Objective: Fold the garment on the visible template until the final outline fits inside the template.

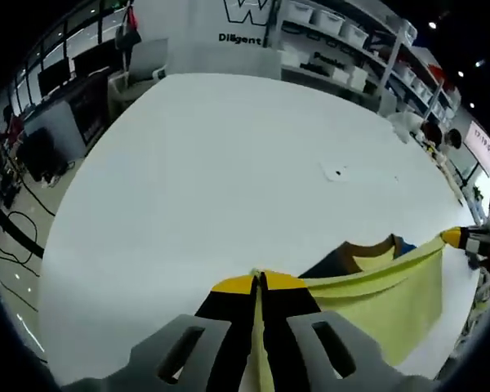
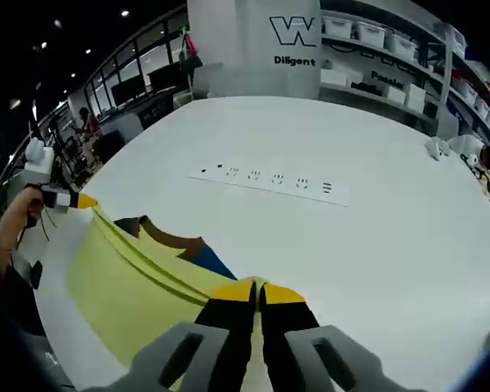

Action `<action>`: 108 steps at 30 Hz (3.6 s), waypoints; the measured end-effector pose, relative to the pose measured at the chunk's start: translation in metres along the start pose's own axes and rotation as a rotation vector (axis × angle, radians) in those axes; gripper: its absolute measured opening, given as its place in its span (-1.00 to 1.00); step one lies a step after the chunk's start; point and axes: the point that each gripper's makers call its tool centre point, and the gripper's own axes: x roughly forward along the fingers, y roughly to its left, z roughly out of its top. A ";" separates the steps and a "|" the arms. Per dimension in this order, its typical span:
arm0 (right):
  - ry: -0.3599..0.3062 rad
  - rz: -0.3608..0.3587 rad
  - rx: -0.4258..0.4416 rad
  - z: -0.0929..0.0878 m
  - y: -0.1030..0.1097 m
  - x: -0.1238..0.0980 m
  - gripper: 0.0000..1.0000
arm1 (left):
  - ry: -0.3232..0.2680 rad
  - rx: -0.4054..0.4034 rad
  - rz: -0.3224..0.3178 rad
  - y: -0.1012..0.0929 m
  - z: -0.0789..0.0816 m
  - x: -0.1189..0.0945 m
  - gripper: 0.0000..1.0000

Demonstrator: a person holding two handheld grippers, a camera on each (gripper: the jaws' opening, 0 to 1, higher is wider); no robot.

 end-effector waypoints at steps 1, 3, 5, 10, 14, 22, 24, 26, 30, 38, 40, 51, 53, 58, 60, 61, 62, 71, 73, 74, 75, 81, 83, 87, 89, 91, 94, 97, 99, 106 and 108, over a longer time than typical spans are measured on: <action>0.004 -0.001 0.001 0.001 -0.001 0.000 -1.00 | -0.002 -0.003 0.000 0.000 0.001 -0.001 -0.89; 0.001 -0.006 0.010 0.004 -0.002 -0.002 -1.00 | -0.015 -0.002 -0.010 -0.003 0.004 -0.007 -0.89; 0.004 -0.009 0.019 0.006 -0.005 0.002 -1.00 | -0.028 -0.003 -0.012 -0.003 0.009 -0.006 -0.89; 0.016 -0.026 0.059 0.002 -0.013 0.016 -1.00 | -0.080 -0.036 -0.034 -0.005 0.022 0.008 -0.88; -0.010 -0.025 0.121 0.003 -0.020 0.029 -1.00 | -0.076 -0.030 -0.017 -0.003 0.019 0.024 -0.88; -0.119 -0.077 0.159 0.012 -0.043 0.033 -0.99 | -0.166 0.047 0.015 0.001 0.025 0.028 -0.81; -0.122 -0.071 0.164 0.008 -0.044 0.032 -0.83 | -0.180 0.049 0.006 -0.001 0.026 0.027 -0.67; -0.114 -0.062 0.169 0.003 -0.042 0.031 -0.71 | -0.171 0.059 -0.001 -0.003 0.023 0.026 -0.60; -0.123 -0.041 0.162 -0.001 -0.035 0.025 -0.62 | -0.178 0.088 -0.018 -0.007 0.019 0.016 -0.47; -0.124 0.037 0.136 -0.015 -0.008 0.007 -0.27 | -0.204 0.069 -0.084 -0.016 0.004 -0.012 -0.19; -0.122 0.068 0.137 -0.022 0.004 -0.001 -0.20 | -0.198 0.067 -0.101 -0.018 -0.001 -0.017 -0.10; -0.076 0.134 0.093 -0.059 0.035 -0.030 -0.06 | -0.196 0.086 -0.147 -0.023 -0.033 -0.043 0.01; -0.065 0.138 0.087 -0.067 0.038 -0.034 -0.07 | -0.199 0.097 -0.162 -0.024 -0.040 -0.048 0.00; -0.055 0.156 0.082 -0.081 0.043 -0.040 -0.06 | -0.202 0.114 -0.205 -0.029 -0.053 -0.056 0.00; -0.049 0.172 0.088 -0.087 0.043 -0.040 -0.06 | -0.206 0.119 -0.188 -0.026 -0.060 -0.059 -0.01; -0.048 0.179 0.095 -0.089 0.044 -0.041 -0.06 | -0.218 0.123 -0.180 -0.025 -0.061 -0.061 -0.05; -0.052 0.183 0.106 -0.092 0.045 -0.043 -0.06 | -0.217 0.118 -0.179 -0.024 -0.065 -0.063 -0.08; -0.022 0.199 0.085 -0.114 0.049 -0.051 -0.10 | -0.179 0.131 -0.208 -0.025 -0.096 -0.069 -0.04; -0.031 0.219 0.080 -0.117 0.054 -0.053 -0.09 | -0.173 0.136 -0.210 -0.025 -0.102 -0.070 -0.02; -0.030 0.227 0.077 -0.118 0.056 -0.053 -0.11 | -0.191 0.147 -0.201 -0.023 -0.104 -0.072 -0.02; -0.027 0.230 0.067 -0.121 0.058 -0.053 -0.12 | -0.189 0.146 -0.208 -0.022 -0.108 -0.074 -0.02; -0.017 0.226 0.036 -0.133 0.063 -0.054 -0.15 | -0.177 0.208 -0.244 -0.025 -0.124 -0.081 0.02; -0.016 0.227 0.043 -0.134 0.065 -0.054 -0.18 | -0.170 0.217 -0.256 -0.025 -0.130 -0.083 0.01; -0.010 0.224 0.051 -0.137 0.068 -0.052 -0.22 | -0.136 0.250 -0.268 -0.025 -0.144 -0.081 -0.02; -0.010 0.219 0.051 -0.138 0.067 -0.052 -0.25 | -0.130 0.251 -0.275 -0.026 -0.147 -0.081 -0.06; -0.012 0.210 0.063 -0.139 0.065 -0.051 -0.30 | -0.131 0.255 -0.272 -0.025 -0.148 -0.080 -0.13; -0.014 0.206 0.073 -0.140 0.064 -0.050 -0.36 | -0.118 0.252 -0.271 -0.024 -0.151 -0.076 -0.31; -0.015 0.196 0.076 -0.141 0.061 -0.048 -0.44 | -0.114 0.275 -0.262 -0.022 -0.150 -0.073 -0.47; -0.018 0.194 0.076 -0.141 0.060 -0.048 -0.49 | -0.118 0.280 -0.259 -0.021 -0.149 -0.072 -0.58; -0.025 0.179 0.081 -0.142 0.053 -0.045 -0.71 | -0.115 0.328 -0.249 -0.019 -0.152 -0.071 -0.83; -0.022 0.171 0.078 -0.142 0.051 -0.044 -0.82 | -0.118 0.342 -0.244 -0.018 -0.151 -0.071 -0.92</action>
